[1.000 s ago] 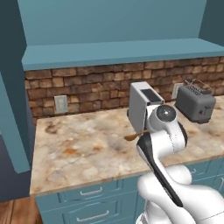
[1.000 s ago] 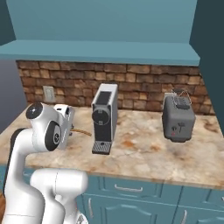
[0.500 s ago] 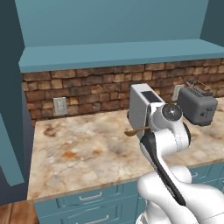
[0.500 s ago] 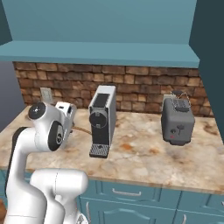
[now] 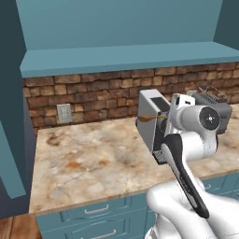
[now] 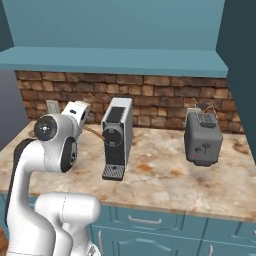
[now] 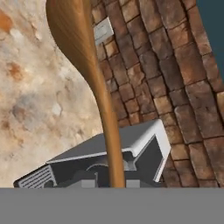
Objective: Organize the utensils by type. Pick up the wooden spoons from the counter and place them in the open cabinet. Then pick up the metallic utensils from the counter and place them in the open drawer.
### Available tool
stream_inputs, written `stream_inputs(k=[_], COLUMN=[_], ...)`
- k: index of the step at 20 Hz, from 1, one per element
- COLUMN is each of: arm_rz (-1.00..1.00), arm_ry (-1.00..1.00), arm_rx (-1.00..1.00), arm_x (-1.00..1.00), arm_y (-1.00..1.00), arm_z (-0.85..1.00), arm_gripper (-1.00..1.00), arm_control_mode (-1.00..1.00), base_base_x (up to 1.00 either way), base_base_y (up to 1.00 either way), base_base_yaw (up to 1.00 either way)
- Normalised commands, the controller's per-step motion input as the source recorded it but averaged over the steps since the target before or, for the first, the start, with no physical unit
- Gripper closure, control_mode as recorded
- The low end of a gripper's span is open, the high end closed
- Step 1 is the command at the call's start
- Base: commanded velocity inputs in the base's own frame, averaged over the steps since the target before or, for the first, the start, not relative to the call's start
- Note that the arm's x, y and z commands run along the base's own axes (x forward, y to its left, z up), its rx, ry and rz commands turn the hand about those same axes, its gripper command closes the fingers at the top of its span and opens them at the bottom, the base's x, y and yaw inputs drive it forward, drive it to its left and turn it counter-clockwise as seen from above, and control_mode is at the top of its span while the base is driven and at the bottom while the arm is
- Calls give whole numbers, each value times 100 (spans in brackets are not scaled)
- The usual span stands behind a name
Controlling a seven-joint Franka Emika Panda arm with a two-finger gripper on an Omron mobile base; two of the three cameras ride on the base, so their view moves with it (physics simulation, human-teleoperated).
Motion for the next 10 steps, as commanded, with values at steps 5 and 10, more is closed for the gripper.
stream_inputs(k=[5, 10], arm_rz=[-4, -1], arm_ry=[-14, -3], arm_rx=[-2, -10], arm_x=[-13, -4], arm_y=[0, 0], arm_z=[68, 67], arm_gripper=[100, 100], arm_control_mode=[-100, -100], base_base_x=[0, 0], base_base_y=[0, 0], base_base_yaw=[0, 0])
